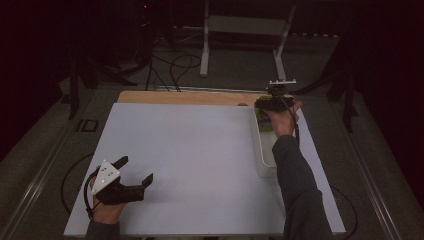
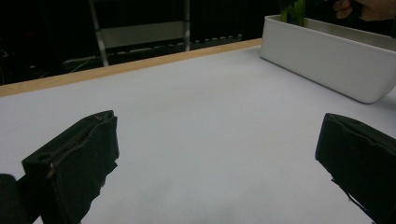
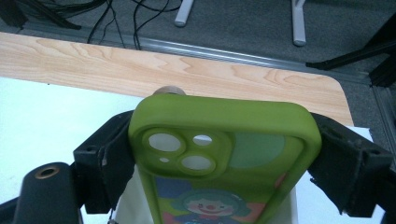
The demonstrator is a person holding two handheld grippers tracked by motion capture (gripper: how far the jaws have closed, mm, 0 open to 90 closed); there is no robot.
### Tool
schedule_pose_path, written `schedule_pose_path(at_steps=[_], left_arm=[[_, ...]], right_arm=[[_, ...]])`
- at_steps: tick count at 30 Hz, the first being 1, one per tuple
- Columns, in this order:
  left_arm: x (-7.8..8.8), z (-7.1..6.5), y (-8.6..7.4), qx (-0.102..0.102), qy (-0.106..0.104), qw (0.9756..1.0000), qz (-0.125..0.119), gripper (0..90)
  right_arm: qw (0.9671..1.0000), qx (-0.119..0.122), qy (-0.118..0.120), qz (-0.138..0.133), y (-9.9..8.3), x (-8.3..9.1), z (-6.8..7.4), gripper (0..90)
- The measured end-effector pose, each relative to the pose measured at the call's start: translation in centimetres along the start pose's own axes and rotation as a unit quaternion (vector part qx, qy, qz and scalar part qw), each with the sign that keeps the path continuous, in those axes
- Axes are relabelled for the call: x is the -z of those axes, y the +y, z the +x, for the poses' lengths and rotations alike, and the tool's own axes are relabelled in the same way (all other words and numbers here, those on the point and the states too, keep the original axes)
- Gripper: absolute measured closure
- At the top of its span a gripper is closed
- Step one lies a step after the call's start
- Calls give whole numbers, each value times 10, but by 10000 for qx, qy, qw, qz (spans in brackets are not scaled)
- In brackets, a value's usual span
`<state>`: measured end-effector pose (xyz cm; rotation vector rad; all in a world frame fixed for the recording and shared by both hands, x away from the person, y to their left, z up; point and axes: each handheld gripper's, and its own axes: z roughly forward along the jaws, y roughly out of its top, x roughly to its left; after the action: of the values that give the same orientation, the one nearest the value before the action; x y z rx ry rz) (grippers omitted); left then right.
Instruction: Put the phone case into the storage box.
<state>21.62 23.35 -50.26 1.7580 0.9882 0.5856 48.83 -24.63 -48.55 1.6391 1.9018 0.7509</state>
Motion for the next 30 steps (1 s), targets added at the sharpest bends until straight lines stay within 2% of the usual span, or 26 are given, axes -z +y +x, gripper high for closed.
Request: schedule_pose_path(at_steps=[12,16,22,30], left_arm=[[0,0,0,0,-2,10000,1,0],[0,0,0,-1,-4,10000,3,0],[0,0,0,2,-1,10000,4,0],[-1,0,0,12,-1,10000,0,0]], right_arm=[[10000,-12,32,31,1,-1,-2,139],[10000,-33,20,67,0,-3,-2,92],[9997,-147,208,12,0,-3,-5,74],[9996,-133,241,-31,0,0,-5,74]])
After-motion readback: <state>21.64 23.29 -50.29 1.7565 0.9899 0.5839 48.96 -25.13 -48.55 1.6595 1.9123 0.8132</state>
